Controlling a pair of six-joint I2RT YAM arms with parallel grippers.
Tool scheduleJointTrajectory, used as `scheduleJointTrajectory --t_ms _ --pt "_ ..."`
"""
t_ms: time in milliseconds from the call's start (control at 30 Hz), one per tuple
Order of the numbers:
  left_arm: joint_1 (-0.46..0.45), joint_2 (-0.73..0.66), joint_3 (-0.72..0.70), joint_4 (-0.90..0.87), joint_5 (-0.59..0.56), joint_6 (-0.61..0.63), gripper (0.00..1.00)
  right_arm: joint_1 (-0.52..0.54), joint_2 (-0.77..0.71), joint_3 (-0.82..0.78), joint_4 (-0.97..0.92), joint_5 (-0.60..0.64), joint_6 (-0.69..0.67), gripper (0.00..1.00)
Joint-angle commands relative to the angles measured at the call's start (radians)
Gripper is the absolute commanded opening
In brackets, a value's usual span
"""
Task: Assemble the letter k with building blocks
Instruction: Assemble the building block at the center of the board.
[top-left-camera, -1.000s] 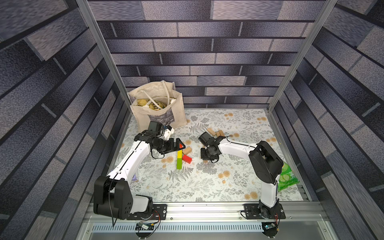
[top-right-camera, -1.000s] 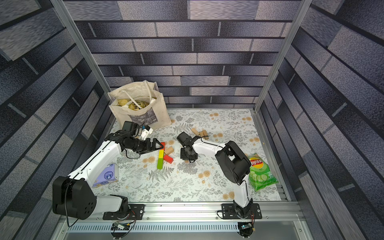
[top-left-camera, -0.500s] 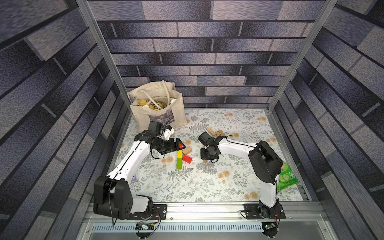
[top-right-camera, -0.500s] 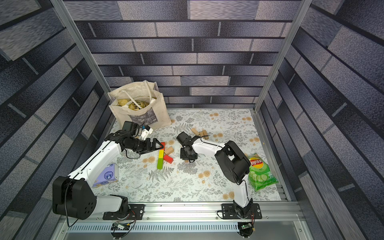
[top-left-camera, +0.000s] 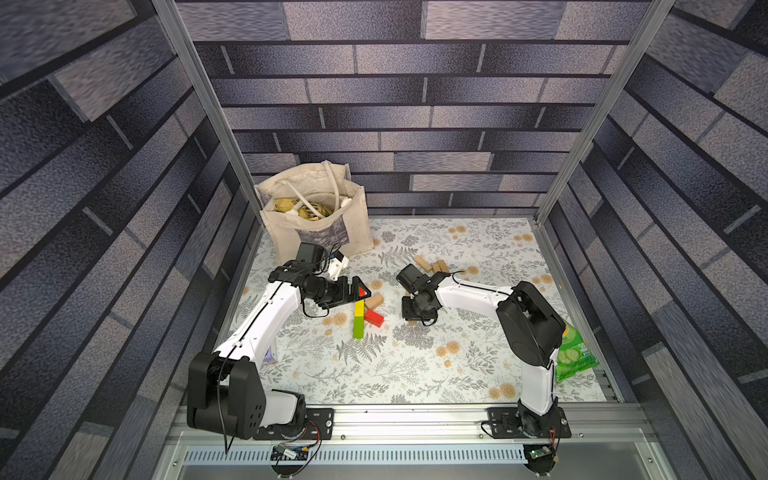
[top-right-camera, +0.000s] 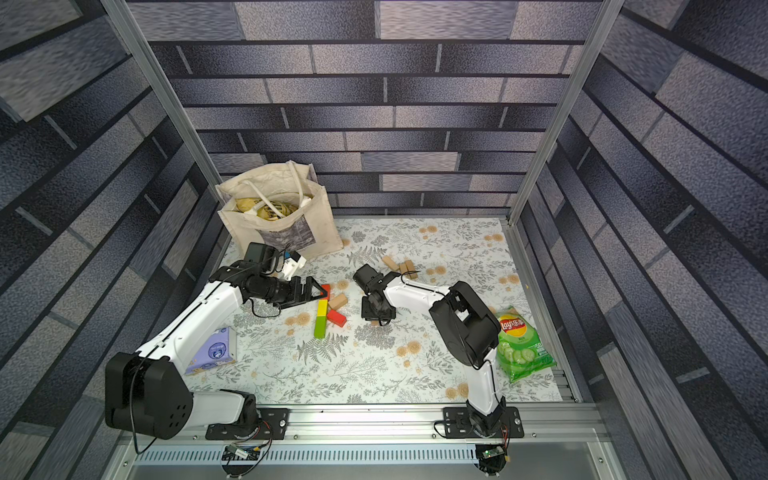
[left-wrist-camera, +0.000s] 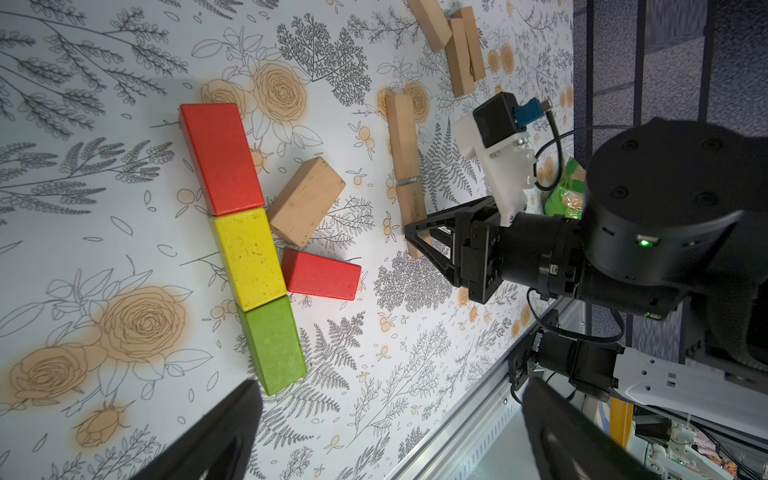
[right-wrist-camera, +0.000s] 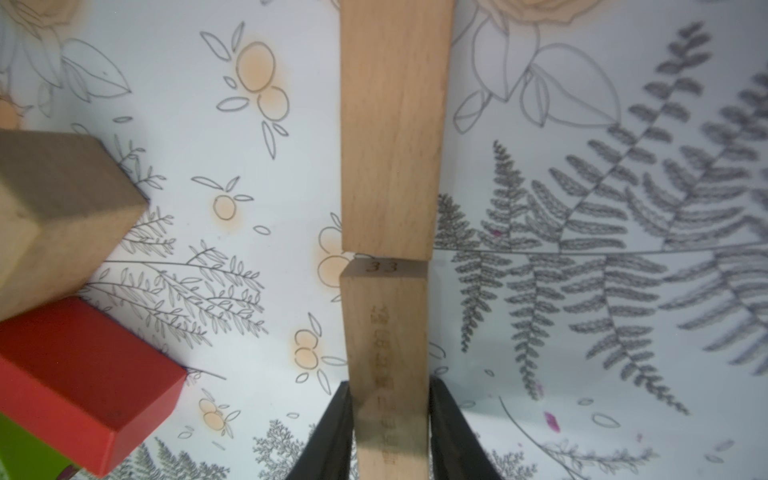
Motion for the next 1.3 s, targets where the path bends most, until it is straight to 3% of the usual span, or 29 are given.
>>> scheduleJointTrajectory --t_ms 0,1267 --pt "0.006 0.003 -0.014 0.01 0.011 -0.014 1.0 0.007 0.018 -0.006 -0.03 0.019 -0.004 0.31" --pt "0.006 0.004 -0.011 0.011 0.017 -0.014 1.0 0.007 0.042 0.031 -0.037 0.028 -0.006 0.31"
